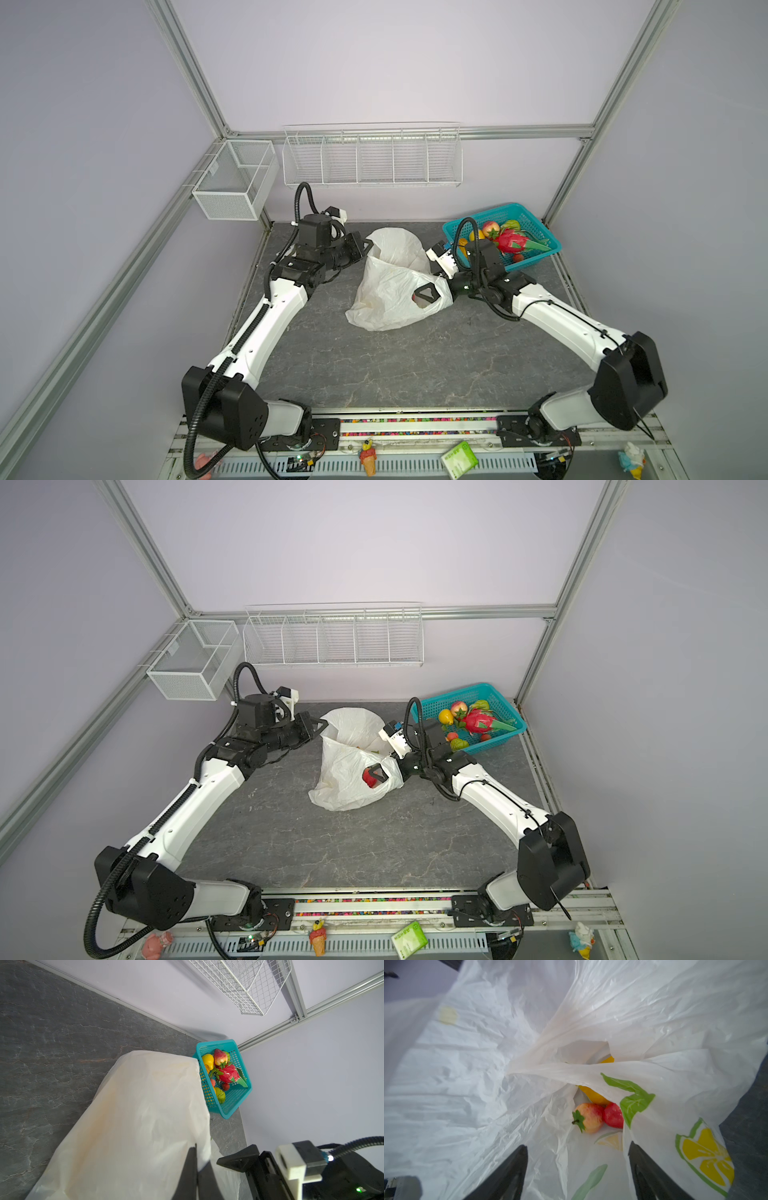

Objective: Place the fake fruits into the plastic bag and tie a complex knot
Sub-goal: 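Move the right gripper back over the teal basket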

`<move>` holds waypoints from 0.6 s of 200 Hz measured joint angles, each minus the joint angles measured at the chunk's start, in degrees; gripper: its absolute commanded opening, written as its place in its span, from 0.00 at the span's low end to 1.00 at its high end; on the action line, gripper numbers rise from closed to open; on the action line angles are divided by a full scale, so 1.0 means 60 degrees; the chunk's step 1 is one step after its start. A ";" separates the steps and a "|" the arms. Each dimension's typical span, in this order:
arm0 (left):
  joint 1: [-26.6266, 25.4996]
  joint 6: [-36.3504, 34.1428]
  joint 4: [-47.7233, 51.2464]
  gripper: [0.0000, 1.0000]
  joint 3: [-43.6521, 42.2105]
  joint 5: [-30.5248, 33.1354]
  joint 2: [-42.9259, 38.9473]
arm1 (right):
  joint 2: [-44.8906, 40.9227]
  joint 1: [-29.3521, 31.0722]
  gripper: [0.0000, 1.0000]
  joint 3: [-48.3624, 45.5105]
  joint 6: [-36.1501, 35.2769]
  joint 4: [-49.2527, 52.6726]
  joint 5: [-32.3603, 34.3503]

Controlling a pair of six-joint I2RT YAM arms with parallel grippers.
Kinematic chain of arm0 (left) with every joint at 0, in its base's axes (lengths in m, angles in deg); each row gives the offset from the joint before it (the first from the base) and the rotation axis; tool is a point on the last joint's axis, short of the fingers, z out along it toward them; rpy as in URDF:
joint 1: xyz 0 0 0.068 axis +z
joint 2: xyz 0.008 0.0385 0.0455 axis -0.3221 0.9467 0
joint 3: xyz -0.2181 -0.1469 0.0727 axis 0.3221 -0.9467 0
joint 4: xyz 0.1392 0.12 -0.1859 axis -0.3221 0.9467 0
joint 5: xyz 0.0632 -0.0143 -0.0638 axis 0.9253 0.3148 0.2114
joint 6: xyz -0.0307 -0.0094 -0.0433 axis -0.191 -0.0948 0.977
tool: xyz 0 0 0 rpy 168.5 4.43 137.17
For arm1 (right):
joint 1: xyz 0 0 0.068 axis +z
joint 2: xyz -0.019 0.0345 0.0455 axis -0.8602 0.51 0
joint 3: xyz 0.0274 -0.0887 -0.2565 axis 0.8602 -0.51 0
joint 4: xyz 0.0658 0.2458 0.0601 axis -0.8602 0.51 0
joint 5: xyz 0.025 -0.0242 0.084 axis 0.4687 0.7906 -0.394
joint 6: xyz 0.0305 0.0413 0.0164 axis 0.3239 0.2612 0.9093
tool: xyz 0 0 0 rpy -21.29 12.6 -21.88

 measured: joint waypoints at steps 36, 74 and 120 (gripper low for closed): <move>0.0004 0.0000 0.0000 0.00 0.0000 0.0007 0.0000 | -0.0470 -0.0761 0.87 -0.0066 0.1239 -0.0787 -0.0229; 0.0004 0.0000 0.0000 0.00 0.0000 0.0007 0.0000 | -0.0648 -0.0787 0.88 0.0204 0.1526 -0.0408 0.0739; 0.0084 0.0000 0.0004 0.00 0.0000 0.0040 0.0000 | -0.1381 -0.1089 0.93 -0.0015 0.1592 -0.0015 0.2524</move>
